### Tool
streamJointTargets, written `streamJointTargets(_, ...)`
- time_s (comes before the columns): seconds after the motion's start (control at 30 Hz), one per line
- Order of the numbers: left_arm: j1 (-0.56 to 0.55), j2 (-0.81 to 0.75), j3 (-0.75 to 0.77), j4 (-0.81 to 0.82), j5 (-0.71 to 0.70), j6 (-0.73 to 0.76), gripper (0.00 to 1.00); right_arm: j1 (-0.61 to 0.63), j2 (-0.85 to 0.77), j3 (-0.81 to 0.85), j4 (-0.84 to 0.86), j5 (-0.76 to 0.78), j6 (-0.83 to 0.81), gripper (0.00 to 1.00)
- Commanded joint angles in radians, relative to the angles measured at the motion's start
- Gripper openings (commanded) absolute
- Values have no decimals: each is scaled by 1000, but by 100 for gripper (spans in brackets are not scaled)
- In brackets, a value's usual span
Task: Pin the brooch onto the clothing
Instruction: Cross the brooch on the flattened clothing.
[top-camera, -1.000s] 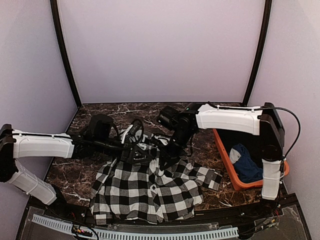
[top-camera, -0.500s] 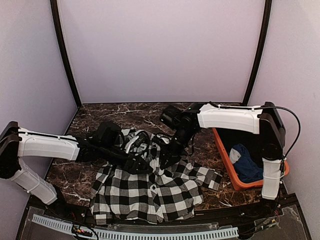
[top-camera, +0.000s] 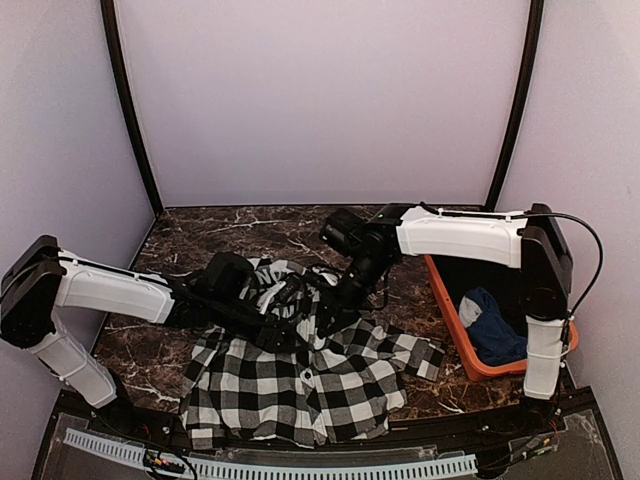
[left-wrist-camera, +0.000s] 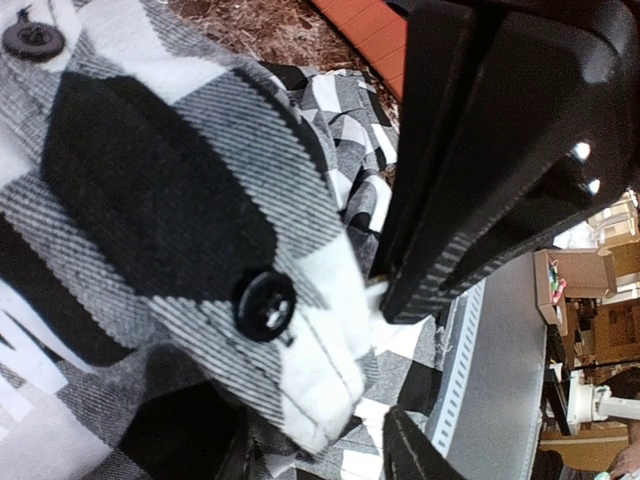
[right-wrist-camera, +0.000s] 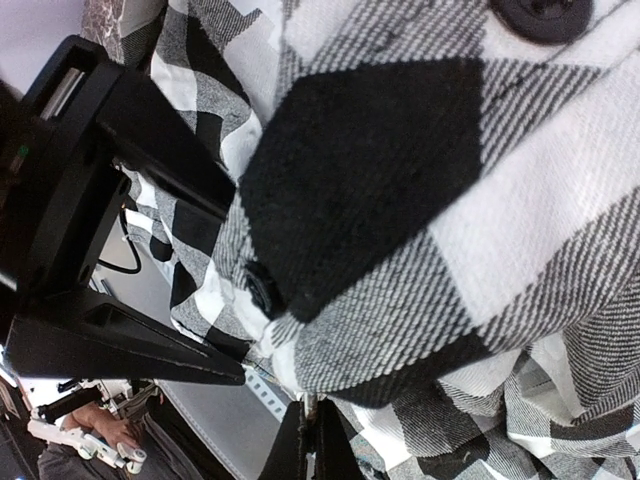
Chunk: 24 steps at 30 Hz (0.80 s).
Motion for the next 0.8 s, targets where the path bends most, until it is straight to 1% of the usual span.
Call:
streamJointTargets(0.0, -7, 7, 16, 10, 8, 9, 37, -5, -33, -9, 8, -20, 5, 0)
streamJointTargets(0.03, -7, 7, 16, 12, 8, 9, 31, -5, -33, -10, 9, -23, 5, 0)
streamJointTargets(0.07, -7, 7, 17, 13, 7, 9, 27, -6, -31, -10, 9, -26, 4, 0)
streamJointTargets(0.1, -7, 8, 17, 14, 7, 9, 19, -5, -30, -12, 9, -28, 3, 0)
streamJointTargets(0.13, -6, 8, 19, 12, 5, 10, 15, -5, -29, -14, 9, -30, 3, 0)
streamJointTargets(0.17, -7, 9, 20, 12, 2, 11, 5, -5, -30, -16, 8, -33, 1, 0)
streamJointTargets(0.23, -7, 7, 24, 0, -6, 22, 1, -5, -28, -18, 2, -36, -8, 0)
streamJointTargets(0.5, -8, -12, 57, -109, -57, 89, 1, -5, -24, -14, -24, -48, -35, 0)
streamJointTargets(0.77, -10, -18, 66, -149, -83, 110, 1, 3, -8, -12, -35, -114, -84, 0)
